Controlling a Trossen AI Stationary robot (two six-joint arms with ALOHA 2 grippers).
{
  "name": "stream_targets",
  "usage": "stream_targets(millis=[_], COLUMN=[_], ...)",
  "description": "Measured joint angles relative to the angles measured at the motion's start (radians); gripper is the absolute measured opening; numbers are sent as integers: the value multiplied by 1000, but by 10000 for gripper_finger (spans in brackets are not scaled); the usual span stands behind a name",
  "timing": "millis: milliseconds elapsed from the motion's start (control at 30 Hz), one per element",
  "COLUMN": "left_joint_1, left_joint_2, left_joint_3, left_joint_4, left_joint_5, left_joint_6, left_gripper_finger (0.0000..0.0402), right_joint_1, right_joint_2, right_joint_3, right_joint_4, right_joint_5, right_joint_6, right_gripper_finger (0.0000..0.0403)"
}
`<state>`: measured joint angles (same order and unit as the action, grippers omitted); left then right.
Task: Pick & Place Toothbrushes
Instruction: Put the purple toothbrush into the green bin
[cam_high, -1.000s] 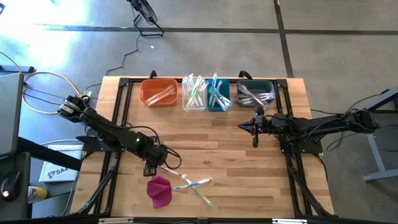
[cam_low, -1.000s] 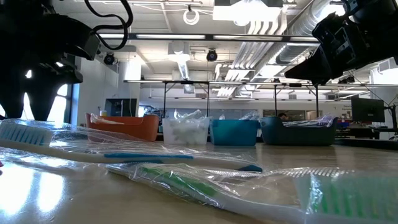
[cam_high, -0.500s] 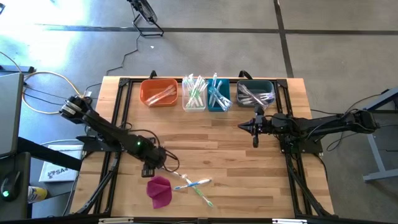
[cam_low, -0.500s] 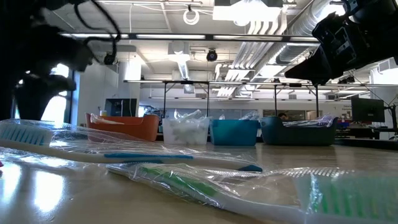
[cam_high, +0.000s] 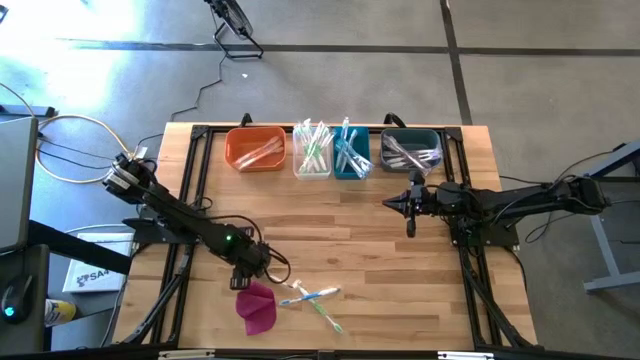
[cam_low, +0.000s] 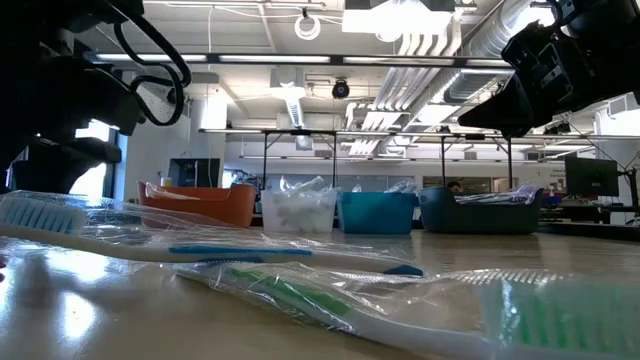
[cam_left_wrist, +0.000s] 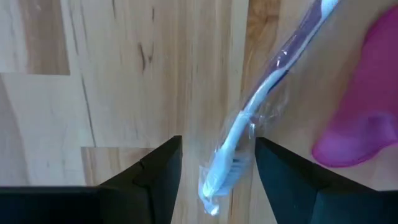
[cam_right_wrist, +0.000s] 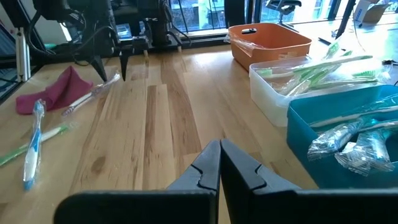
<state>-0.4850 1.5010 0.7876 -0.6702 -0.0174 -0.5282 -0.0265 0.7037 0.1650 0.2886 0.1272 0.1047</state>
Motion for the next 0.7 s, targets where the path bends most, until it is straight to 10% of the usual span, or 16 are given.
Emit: stream_targets(millis=[400,700], left_joint_1=[0,1], left_joint_2=[44,45], left_joint_3=[3,1], left_joint_4=[17,16], left_joint_5=[-4,-4], left_joint_6=[-3,-3], left_gripper_finger=[194,99], right_joint_1=[0,0], right_joint_2=[0,0], right_joint_3=[0,0], right_joint_4=[0,0], right_joint_5=[1,1], right_joint_6=[0,0], right_gripper_finger=[4,4])
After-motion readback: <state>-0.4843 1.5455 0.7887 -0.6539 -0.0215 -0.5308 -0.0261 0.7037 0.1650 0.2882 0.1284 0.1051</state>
